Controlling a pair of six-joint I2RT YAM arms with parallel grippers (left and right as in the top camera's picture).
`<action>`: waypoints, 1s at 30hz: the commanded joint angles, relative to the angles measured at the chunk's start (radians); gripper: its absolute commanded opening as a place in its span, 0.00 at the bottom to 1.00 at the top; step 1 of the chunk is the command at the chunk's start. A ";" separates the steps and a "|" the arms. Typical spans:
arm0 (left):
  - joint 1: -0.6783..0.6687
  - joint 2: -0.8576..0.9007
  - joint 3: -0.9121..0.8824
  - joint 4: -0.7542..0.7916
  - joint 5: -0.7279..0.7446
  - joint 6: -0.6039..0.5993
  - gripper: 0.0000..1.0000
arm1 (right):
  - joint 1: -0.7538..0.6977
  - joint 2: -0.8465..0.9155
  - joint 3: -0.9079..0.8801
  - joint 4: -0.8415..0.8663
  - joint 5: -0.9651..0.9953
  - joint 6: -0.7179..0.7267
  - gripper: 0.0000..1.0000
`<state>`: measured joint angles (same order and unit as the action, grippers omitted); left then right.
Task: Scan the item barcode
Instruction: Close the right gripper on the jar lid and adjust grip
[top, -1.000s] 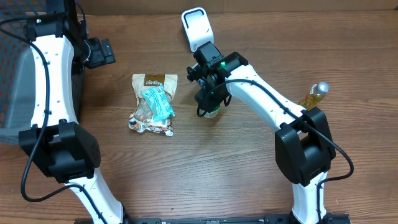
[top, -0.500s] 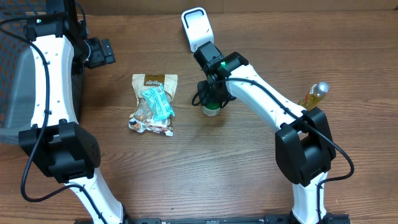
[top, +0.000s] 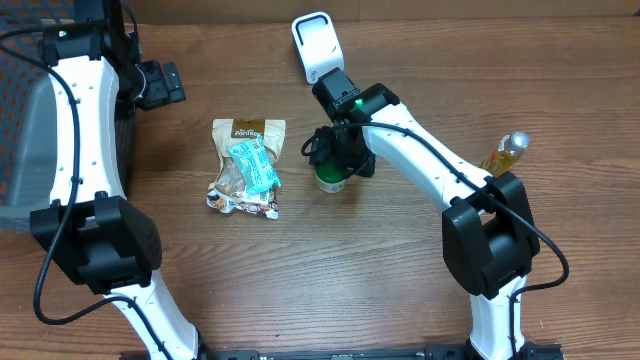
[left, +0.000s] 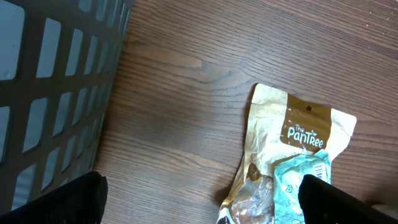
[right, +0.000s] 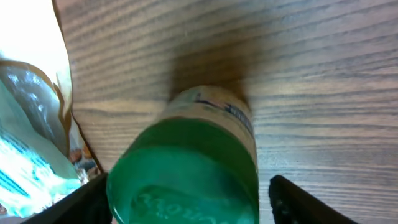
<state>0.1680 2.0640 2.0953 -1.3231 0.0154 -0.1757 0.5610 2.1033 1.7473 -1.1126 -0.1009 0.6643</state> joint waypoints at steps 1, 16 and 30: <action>0.002 0.000 0.020 0.000 0.004 0.019 0.99 | -0.030 -0.002 0.061 -0.023 -0.013 -0.060 0.83; 0.002 0.000 0.020 0.000 0.004 0.019 1.00 | -0.006 -0.005 0.071 -0.018 -0.013 -0.637 0.89; 0.002 0.000 0.020 0.000 0.004 0.019 1.00 | 0.029 0.002 0.009 0.026 0.090 -0.639 0.82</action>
<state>0.1680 2.0640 2.0953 -1.3231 0.0154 -0.1757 0.5842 2.1033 1.7699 -1.0924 -0.0765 0.0368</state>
